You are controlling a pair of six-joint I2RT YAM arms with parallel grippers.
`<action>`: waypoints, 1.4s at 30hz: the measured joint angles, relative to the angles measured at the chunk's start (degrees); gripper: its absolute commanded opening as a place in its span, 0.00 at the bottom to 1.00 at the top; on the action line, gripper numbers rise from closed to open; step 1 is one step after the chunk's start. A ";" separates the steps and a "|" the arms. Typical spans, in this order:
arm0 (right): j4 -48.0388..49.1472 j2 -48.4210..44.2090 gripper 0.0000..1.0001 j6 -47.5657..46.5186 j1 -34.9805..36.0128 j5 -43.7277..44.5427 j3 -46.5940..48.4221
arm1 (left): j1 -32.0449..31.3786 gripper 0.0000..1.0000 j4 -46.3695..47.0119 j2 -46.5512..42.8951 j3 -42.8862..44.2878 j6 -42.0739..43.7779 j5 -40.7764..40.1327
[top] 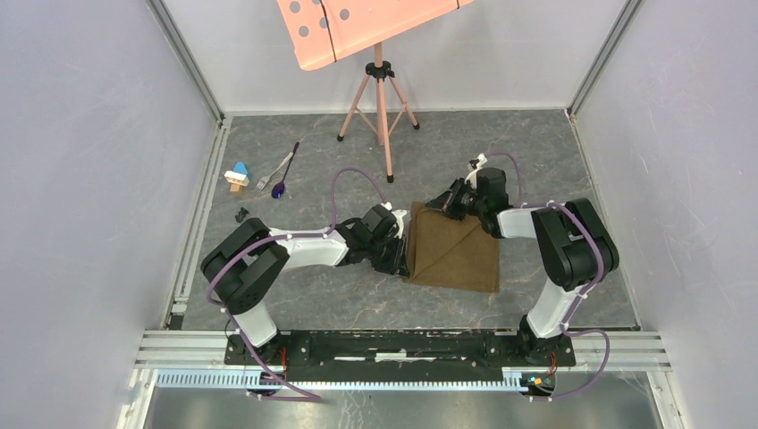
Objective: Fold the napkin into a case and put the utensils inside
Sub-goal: Fold the top corner of the square-folded napkin at the center of the board.
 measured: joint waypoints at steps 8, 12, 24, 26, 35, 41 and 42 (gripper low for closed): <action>1.07 2.38 0.00 1.07 0.00 0.07 1.46 | 0.00 0.24 2.10 -0.42 -1.31 -0.02 0.04; 2.36 3.65 0.00 1.81 0.00 0.22 2.40 | 0.00 0.23 2.93 -0.52 -1.79 -0.04 0.04; 3.67 6.27 0.00 2.58 0.00 0.26 3.96 | 0.00 0.23 6.82 -1.11 -4.13 -2.14 0.44; 3.65 6.73 0.01 2.56 0.00 0.26 4.11 | 0.00 0.23 6.99 -1.62 -4.66 -2.56 0.46; 3.48 6.84 0.31 1.75 0.00 0.28 4.26 | -0.22 0.29 3.58 -3.58 -4.94 -2.89 0.46; -3.06 5.86 0.61 -3.06 -0.02 -0.13 8.13 | -0.24 0.37 -1.42 -6.58 -4.94 -2.89 0.48; -6.27 5.20 0.71 -5.29 -0.02 -0.02 9.90 | -0.24 0.39 -2.21 -7.30 -4.87 -2.89 0.50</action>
